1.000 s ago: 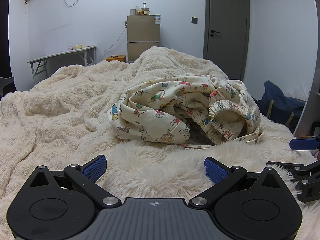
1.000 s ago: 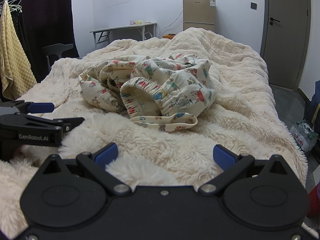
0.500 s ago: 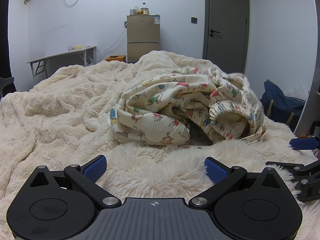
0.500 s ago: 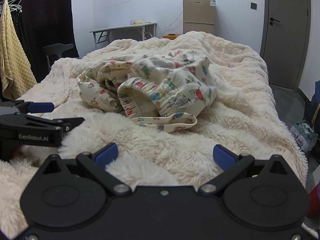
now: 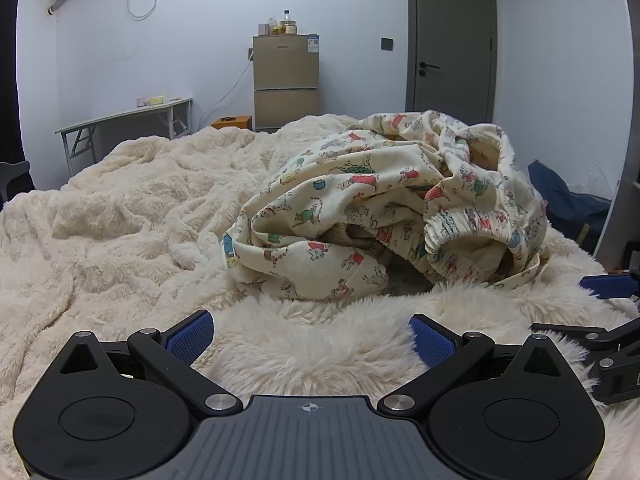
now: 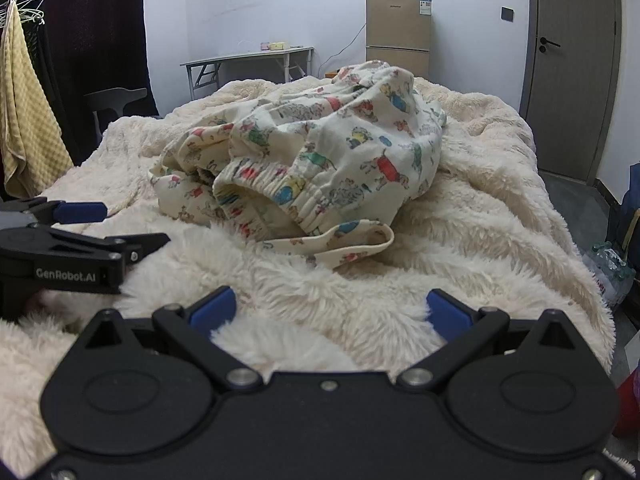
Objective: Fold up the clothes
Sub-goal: 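Reach both grippers into the printed sheet and pinch its elastic hem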
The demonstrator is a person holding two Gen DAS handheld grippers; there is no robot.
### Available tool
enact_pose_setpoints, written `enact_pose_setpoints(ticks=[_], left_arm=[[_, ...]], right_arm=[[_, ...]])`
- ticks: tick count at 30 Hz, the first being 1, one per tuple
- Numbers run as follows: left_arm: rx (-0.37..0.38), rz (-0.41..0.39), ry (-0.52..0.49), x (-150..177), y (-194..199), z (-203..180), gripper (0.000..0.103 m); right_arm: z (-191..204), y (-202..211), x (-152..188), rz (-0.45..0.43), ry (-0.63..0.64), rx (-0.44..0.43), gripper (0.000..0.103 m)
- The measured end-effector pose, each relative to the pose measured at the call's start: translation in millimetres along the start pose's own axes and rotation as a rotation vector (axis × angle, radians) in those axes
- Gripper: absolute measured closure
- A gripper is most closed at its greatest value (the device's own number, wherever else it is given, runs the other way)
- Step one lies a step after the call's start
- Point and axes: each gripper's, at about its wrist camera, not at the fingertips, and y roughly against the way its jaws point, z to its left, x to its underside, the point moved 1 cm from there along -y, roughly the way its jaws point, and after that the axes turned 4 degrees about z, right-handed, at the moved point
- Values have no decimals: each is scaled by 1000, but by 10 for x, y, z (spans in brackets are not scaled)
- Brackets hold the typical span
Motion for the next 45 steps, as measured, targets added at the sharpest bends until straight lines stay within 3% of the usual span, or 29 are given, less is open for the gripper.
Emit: enact_pose_setpoints(ticks=[29,34,37,40,42,45], left_arm=[[22,9,1,-1,16,-9,0],[109,76,-14,-148,-113,101,0],[153,67,-11,-301,-160,254,0],[119,-29,-99,-405,-149,319,0],[92,-99,-174,-462,-157,352,0],[82,-77,-246,-544,-318,415,0]], right_arm=[[-7,21,-2,2,-4,2,0],[-11,11,-10,9,-5,-6,0],[-52,6,-40,19,-3,-20,0],[-118,59,-143,-1,30,-22,0],[-152,147,-250,-63,96,-7,0],[-164,229,-422,-132,231,33,0]])
